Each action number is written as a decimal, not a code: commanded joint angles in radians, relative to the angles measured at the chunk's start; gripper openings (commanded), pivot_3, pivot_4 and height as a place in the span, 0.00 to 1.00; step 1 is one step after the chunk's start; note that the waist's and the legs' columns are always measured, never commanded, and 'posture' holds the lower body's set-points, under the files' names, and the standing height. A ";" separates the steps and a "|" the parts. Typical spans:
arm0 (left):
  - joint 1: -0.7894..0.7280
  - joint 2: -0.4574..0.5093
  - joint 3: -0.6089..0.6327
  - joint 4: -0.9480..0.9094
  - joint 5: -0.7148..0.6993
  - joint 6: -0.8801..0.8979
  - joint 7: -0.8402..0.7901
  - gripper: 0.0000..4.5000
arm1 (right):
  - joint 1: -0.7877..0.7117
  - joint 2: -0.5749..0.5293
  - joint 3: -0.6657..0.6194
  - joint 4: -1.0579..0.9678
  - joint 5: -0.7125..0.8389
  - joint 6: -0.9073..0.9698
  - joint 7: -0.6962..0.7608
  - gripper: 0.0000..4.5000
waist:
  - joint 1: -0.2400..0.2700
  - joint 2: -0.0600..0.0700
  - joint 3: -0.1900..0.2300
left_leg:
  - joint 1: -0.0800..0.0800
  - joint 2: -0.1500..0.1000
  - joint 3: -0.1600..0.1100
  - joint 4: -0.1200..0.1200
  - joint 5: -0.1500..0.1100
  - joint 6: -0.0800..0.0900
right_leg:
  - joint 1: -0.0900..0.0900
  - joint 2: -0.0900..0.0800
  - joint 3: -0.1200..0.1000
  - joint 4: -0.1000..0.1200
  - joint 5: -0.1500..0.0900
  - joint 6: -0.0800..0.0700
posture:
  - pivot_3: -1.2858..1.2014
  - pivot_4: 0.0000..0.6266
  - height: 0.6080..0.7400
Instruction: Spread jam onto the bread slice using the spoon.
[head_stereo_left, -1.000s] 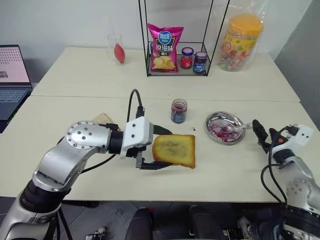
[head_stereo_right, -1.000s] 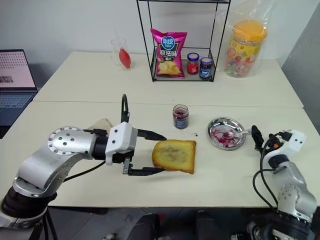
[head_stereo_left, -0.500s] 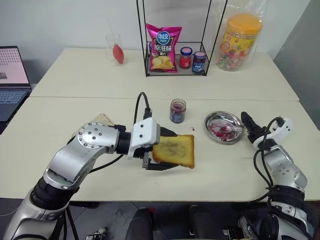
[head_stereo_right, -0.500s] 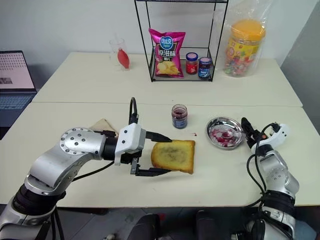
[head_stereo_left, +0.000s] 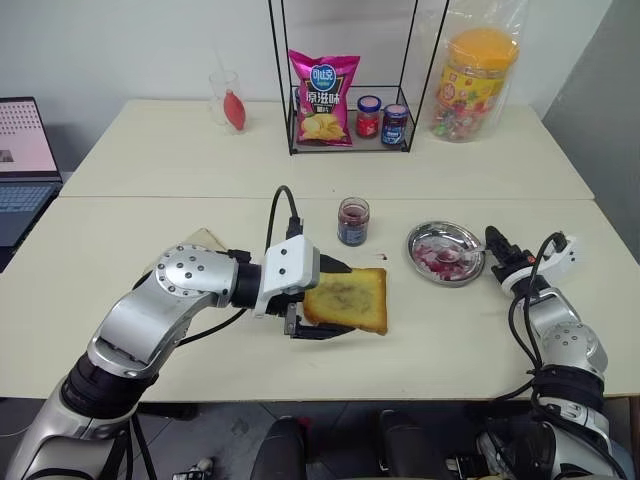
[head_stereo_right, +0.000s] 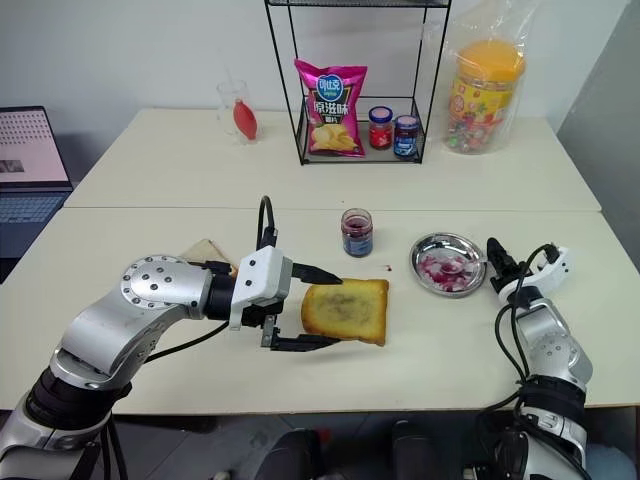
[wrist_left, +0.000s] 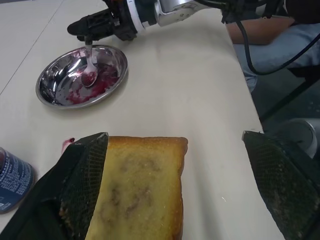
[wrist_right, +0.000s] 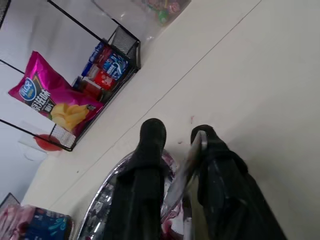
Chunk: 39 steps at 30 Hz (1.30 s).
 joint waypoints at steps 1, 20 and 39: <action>0.001 0.018 0.034 -0.014 0.004 -0.002 0.005 1.00 | 0.000 -0.010 -0.018 -0.030 0.035 0.023 -0.008 0.03 | 0.000 0.000 0.000 | 0.000 0.000 0.000 0.000 0.000 0.000 | 0.000 0.000 0.001 0.000 0.000 0.001 | 0.52 0.24 1.00; 0.074 -0.001 0.315 0.022 -0.053 0.148 0.257 1.00 | -0.241 -0.085 0.196 -0.445 0.102 0.196 -0.084 0.00 | -0.020 0.000 0.000 | -0.009 0.001 0.005 -0.001 0.000 0.000 | -0.015 0.002 0.005 0.003 0.001 0.002 | 0.52 0.24 1.00; 0.168 -0.054 0.333 0.010 -0.042 0.175 0.402 1.00 | -0.522 0.032 0.536 -0.033 -0.313 -0.083 0.142 0.00 | -0.013 0.000 0.000 | -0.012 0.001 0.005 -0.001 0.000 0.000 | -0.017 0.001 0.004 0.002 0.004 -0.003 | 0.52 0.24 1.00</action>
